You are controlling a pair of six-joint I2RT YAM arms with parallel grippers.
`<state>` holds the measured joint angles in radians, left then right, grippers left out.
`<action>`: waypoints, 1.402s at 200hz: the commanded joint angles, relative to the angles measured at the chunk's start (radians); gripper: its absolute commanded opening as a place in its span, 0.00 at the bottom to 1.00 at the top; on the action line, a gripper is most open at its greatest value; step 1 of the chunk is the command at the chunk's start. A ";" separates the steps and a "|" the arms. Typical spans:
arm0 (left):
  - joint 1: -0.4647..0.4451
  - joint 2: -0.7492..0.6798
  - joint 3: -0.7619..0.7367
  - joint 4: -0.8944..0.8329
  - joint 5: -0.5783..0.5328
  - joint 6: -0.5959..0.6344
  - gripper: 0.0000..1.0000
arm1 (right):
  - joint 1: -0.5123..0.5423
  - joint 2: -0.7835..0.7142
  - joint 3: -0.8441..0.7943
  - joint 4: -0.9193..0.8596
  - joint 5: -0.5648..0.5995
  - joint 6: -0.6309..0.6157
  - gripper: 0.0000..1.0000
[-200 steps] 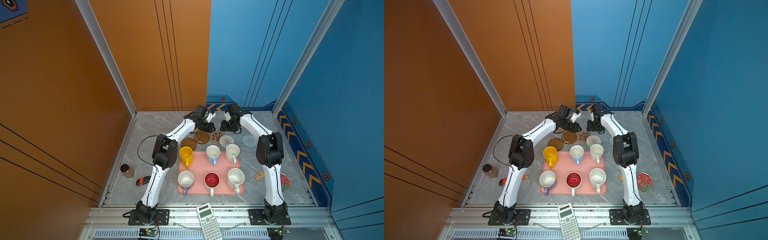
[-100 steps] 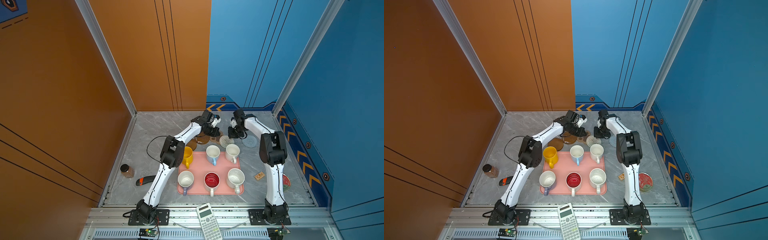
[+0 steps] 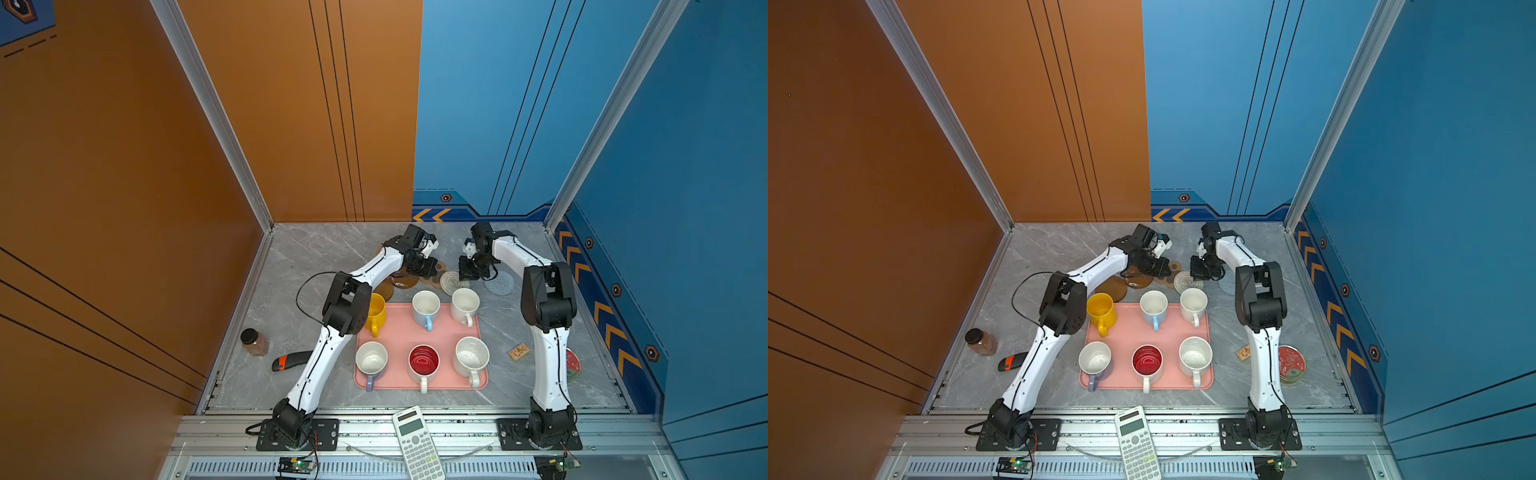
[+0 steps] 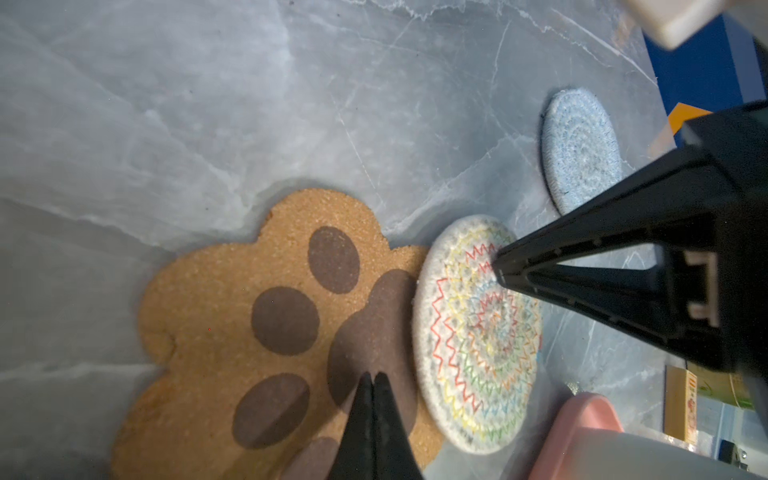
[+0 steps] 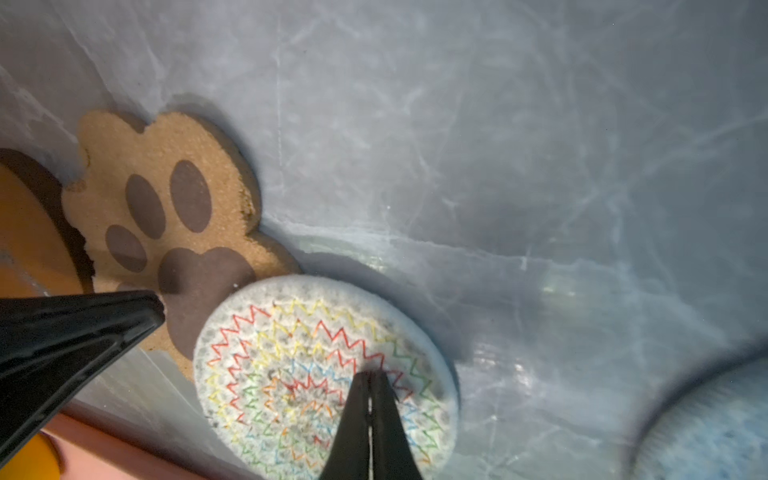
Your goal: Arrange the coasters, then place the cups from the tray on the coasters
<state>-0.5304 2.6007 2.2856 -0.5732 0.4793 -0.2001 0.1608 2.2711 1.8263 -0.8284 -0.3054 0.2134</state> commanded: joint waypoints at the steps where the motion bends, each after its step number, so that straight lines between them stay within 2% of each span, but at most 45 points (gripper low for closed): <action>1: 0.009 0.032 -0.003 -0.014 -0.027 -0.015 0.00 | -0.023 0.038 -0.024 -0.030 0.024 0.015 0.00; 196: 0.036 -0.007 -0.064 -0.014 -0.055 -0.024 0.00 | -0.119 0.034 0.066 -0.030 0.032 0.035 0.00; 280: 0.034 -0.046 -0.046 -0.014 -0.053 -0.026 0.00 | -0.077 -0.023 0.050 -0.031 -0.005 0.017 0.00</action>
<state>-0.5175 2.5935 2.2478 -0.5426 0.4786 -0.2264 0.0551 2.2803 1.8923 -0.8303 -0.2928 0.2398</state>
